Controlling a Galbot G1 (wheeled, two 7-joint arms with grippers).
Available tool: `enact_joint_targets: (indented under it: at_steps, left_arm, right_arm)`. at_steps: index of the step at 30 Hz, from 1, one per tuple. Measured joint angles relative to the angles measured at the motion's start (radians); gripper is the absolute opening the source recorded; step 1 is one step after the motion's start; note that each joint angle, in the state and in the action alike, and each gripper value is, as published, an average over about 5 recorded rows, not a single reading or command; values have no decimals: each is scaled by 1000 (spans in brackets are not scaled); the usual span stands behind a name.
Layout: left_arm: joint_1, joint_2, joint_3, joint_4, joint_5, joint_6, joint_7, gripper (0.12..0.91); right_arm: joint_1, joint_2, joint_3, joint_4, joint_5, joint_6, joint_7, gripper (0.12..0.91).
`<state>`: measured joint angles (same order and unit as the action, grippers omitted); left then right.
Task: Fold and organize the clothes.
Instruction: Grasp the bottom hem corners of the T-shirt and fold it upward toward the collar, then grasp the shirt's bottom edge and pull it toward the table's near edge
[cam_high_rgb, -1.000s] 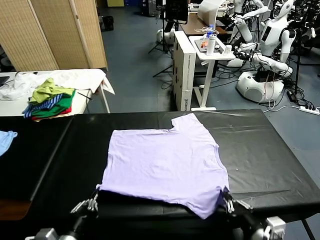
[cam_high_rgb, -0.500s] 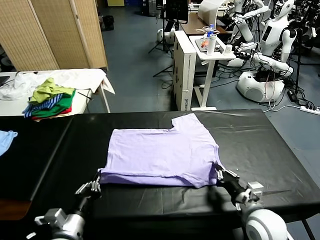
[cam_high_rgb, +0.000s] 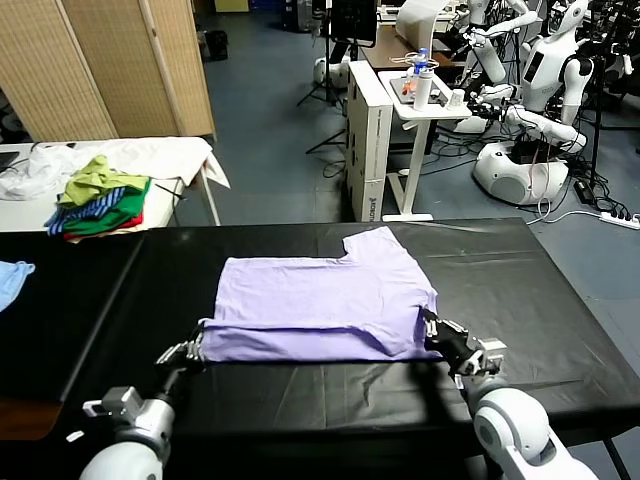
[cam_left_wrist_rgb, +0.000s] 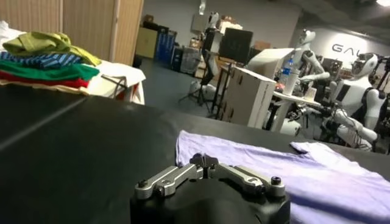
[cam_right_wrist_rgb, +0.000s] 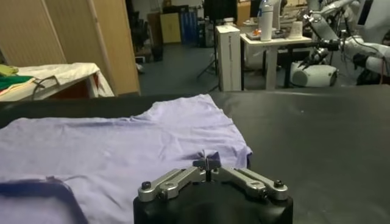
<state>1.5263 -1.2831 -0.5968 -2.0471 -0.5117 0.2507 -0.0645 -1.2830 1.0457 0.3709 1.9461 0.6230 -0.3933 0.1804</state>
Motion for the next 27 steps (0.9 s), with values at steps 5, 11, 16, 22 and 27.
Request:
enact_joint_targets:
  at_steps: [5, 11, 16, 22, 27]
  left_arm:
    - [-15, 2, 9, 21, 1, 8, 1, 146]
    - [0, -2, 1, 6, -4, 33, -11, 379]
    - [32, -13, -15, -23, -5, 56, -21, 700]
    - [79, -25, -16, -51, 1, 75, -20, 899]
    - [108, -26, -16, -66, -2, 83, -21, 906]
  right_arm:
    - [-25, -19, 22, 36, 18, -73, -14, 281]
    - [-88, -61, 76, 115, 31, -128, -17, 639]
    - [-148, -93, 131, 158, 31, -130, -33, 870]
    - [-215, -110, 185, 176, 35, -122, -57, 906]
    - [-250, -113, 205, 168, 36, -113, -67, 839]
